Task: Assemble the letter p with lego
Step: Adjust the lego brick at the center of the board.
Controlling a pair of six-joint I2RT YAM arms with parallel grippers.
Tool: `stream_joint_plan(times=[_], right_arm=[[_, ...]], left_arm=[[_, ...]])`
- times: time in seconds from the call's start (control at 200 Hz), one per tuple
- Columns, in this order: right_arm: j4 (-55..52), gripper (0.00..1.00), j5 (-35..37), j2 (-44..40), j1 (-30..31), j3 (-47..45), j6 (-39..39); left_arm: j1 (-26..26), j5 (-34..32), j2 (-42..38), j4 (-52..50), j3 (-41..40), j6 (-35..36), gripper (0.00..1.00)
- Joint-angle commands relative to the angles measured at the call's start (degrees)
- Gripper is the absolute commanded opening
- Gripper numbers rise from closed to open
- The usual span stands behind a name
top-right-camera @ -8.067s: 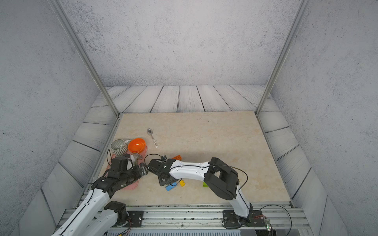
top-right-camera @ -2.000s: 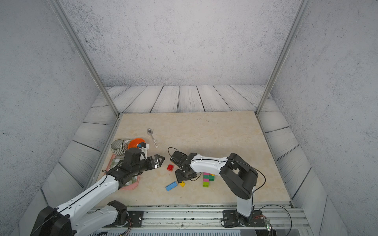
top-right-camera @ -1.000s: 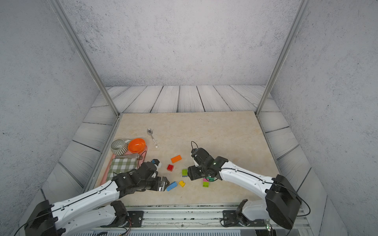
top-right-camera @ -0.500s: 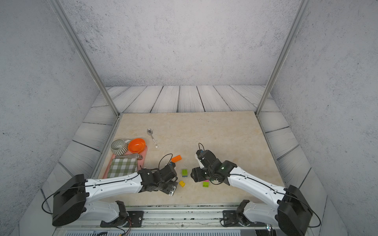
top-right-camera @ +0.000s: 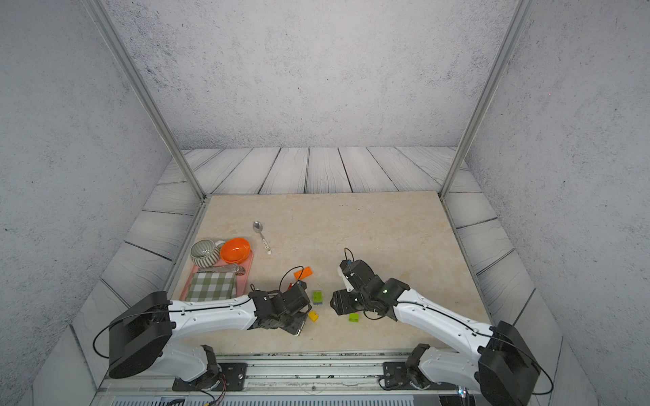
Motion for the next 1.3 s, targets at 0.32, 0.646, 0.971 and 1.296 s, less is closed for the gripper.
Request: stream_joint_plan(times=[0.32,0.646,0.971,1.296], right_arm=[[-0.27,0.63,-1.11,-1.74,-0.20,-0.39,0.48],[-0.50,0.62,-1.53,-2.94,-0.20,-0.67,0.58],[-0.28,0.61,-2.60,-2.46,-0.27,-0.60,0.42],[-0.24,0.61,-3.57,-1.06,-0.27,0.41,0.29]], left_arm=[[3.86,4.64,-3.89,4.28,-3.06,-4.96,0.36],[13.91,21.07,-7.01,22.68,-12.39,-12.94,0.27],[16.16,22.96,-5.15,42.23,-20.54,-23.34,0.26],[18.43,21.44,-0.13,47.15,-25.14,-27.34,0.27]])
